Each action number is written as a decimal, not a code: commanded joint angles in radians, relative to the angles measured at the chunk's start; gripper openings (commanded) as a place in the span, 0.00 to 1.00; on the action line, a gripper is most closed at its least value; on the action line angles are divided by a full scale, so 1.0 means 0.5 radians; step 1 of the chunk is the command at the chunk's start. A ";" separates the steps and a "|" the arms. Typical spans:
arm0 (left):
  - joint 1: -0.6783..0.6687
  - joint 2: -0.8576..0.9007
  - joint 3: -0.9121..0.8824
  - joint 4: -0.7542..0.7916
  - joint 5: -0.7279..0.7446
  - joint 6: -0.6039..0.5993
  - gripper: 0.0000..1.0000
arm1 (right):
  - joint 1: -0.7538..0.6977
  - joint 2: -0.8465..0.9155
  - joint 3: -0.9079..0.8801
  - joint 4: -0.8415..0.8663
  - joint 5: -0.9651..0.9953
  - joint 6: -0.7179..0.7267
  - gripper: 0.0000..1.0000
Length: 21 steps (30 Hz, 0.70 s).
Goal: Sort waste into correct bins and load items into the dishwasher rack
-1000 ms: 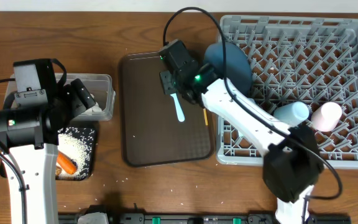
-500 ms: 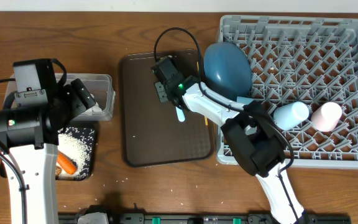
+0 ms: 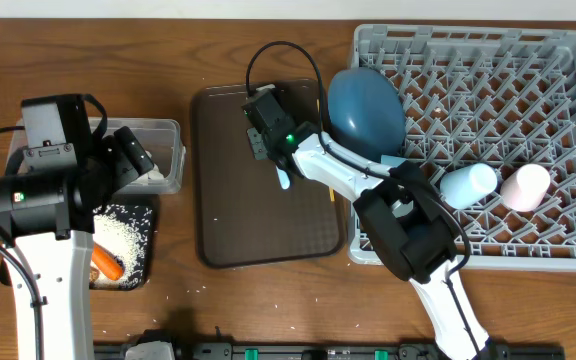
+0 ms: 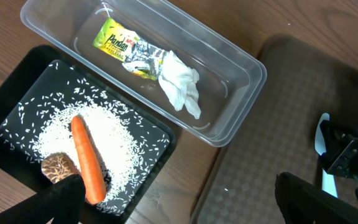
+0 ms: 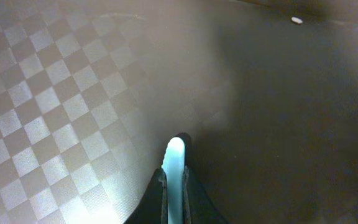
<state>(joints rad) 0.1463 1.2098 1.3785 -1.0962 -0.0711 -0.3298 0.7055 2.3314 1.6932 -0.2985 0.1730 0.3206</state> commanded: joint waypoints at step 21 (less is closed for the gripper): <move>0.008 -0.002 0.004 -0.005 -0.017 0.005 0.98 | 0.028 -0.687 -0.024 -0.571 -0.010 -0.044 0.01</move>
<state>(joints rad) 0.1463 1.2098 1.3785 -1.0962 -0.0711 -0.3302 0.7055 2.0811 1.6836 -0.5667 0.1665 0.3084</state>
